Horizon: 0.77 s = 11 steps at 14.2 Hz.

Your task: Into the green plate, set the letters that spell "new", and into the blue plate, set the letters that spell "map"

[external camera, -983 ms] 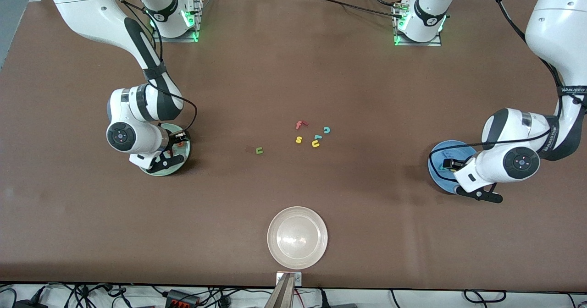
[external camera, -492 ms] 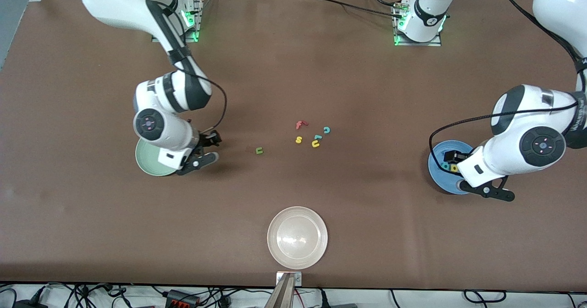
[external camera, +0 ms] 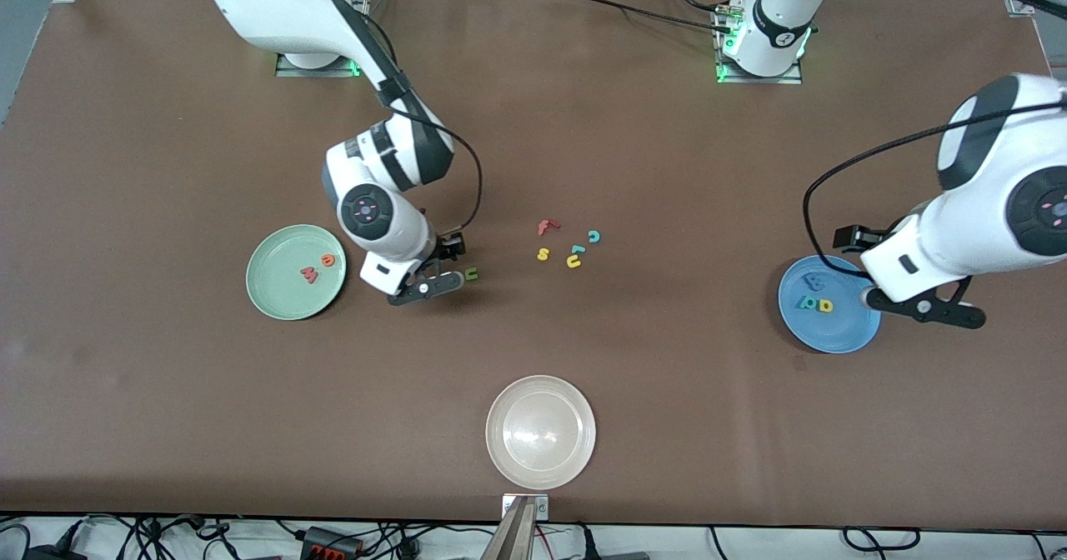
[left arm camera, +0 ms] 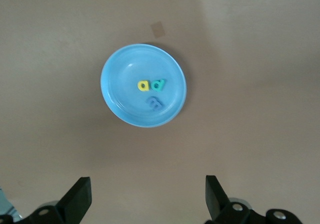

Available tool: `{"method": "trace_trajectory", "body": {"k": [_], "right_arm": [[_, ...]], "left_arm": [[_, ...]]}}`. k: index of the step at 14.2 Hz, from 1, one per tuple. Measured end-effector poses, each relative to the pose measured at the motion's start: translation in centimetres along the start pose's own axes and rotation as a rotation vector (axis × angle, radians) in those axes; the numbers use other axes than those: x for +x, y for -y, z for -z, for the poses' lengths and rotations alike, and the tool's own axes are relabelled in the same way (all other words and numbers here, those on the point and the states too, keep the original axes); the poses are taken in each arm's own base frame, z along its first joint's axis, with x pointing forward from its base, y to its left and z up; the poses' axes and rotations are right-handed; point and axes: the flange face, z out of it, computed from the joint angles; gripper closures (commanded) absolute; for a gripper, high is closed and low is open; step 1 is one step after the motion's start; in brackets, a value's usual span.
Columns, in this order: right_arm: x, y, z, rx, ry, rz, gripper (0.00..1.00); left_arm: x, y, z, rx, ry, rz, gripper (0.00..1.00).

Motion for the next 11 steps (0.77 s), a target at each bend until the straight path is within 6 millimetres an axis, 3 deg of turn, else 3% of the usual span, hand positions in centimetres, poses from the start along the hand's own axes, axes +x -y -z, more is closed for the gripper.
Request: {"method": "trace_trajectory", "body": {"k": [2, 6, 8, 11], "right_arm": [[0.2, 1.7, -0.6, 0.000, -0.004, -0.086, 0.40], [0.5, 3.4, -2.0, -0.037, -0.028, -0.196, 0.40], [0.4, 3.9, -3.1, -0.082, -0.040, -0.223, 0.40], [0.4, 3.9, -4.1, -0.095, -0.040, -0.236, 0.40]], "left_arm": [[-1.2, 0.9, 1.5, -0.069, -0.001, 0.035, 0.00], [-2.3, 3.6, 1.3, -0.183, -0.017, 0.079, 0.00], [-3.1, 3.9, 1.4, -0.153, -0.085, 0.096, 0.00], [-6.6, 4.0, 2.1, -0.122, -0.188, 0.136, 0.00]]}}
